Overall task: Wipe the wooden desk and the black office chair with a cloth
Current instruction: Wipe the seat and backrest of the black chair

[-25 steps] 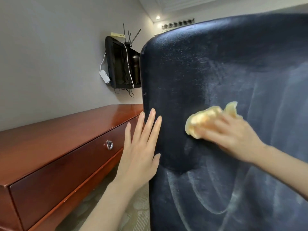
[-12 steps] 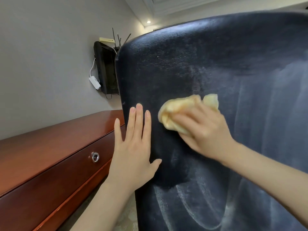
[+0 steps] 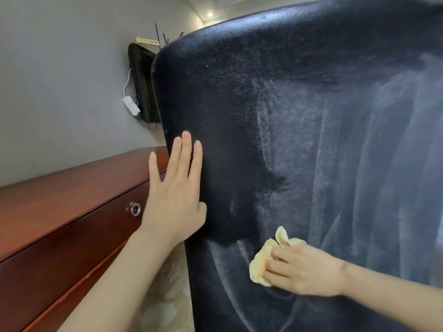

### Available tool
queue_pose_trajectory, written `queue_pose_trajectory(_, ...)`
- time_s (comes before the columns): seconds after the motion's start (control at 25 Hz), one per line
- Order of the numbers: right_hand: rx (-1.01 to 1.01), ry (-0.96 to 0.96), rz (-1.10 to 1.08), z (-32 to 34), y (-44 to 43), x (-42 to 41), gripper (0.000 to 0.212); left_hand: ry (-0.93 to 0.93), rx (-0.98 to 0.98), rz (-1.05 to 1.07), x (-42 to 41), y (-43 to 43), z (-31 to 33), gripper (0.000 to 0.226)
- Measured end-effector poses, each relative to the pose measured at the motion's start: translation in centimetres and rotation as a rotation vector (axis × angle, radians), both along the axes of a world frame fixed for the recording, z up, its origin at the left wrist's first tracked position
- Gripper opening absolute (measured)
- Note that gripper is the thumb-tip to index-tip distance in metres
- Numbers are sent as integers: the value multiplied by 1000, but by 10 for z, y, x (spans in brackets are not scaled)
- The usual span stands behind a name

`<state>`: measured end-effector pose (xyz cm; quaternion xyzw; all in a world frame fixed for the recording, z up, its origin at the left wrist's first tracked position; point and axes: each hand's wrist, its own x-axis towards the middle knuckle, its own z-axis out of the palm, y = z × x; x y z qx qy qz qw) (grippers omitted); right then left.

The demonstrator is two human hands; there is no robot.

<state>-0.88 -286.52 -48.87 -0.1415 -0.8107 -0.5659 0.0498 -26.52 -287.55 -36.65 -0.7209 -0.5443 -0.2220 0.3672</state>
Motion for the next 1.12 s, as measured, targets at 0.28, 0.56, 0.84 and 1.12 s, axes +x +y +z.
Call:
queue_pose_trajectory(0.28, 107, 475, 203, 127, -2, -16, 25, -26, -2, 57, 4, -1, 0, 91)
queue_pose_trajectory(0.56, 321, 891, 186, 224, -12, -28, 13, -131, 93, -35, 23, -2, 2, 92)
queue_pose_trajectory(0.84, 51, 737, -54, 134, -9, -42, 21, -162, 140, -97, 54, 10, -15, 84)
queue_pose_trajectory(1.12, -187, 226, -288, 21, -13, -12, 28, -166, 126, -70, 48, 22, -22, 72)
